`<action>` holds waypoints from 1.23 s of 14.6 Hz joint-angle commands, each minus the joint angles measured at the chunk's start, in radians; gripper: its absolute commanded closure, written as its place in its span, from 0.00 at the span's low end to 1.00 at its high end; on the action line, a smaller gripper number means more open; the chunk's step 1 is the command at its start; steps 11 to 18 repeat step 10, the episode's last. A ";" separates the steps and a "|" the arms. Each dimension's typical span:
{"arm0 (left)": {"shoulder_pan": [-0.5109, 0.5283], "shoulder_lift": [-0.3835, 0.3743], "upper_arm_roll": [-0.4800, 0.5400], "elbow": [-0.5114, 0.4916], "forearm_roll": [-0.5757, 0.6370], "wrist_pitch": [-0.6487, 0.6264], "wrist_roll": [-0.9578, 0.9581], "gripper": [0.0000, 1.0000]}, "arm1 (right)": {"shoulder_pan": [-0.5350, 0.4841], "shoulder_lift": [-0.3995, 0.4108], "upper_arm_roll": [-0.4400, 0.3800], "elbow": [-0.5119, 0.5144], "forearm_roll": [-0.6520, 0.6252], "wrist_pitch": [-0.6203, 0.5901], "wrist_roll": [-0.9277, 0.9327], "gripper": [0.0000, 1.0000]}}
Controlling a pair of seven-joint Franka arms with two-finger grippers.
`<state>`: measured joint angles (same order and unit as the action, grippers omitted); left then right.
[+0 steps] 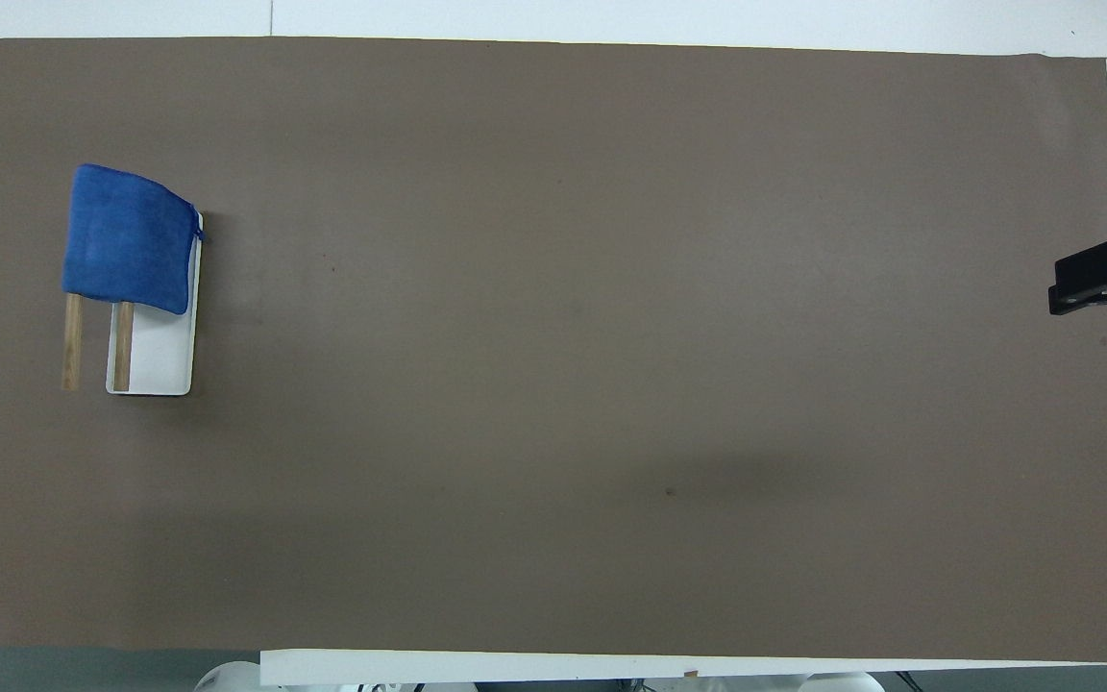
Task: Right arm passes towel to left arm to hang
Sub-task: 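Release the towel and withdraw the left gripper from the rack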
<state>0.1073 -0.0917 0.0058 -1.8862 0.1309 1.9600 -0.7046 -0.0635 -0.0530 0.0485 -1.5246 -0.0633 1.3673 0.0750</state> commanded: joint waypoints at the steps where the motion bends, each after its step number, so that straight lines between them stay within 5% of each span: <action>1: -0.061 0.039 0.000 0.165 0.013 -0.275 0.268 0.00 | -0.003 -0.024 -0.042 -0.029 0.043 -0.013 -0.021 0.00; 6: -0.144 0.093 -0.003 0.357 -0.048 -0.495 0.452 0.00 | -0.002 -0.025 -0.061 -0.040 0.053 -0.011 -0.044 0.00; 18: -0.159 0.104 -0.003 0.366 -0.085 -0.526 0.569 0.00 | -0.001 -0.027 -0.072 -0.040 0.053 -0.013 -0.058 0.00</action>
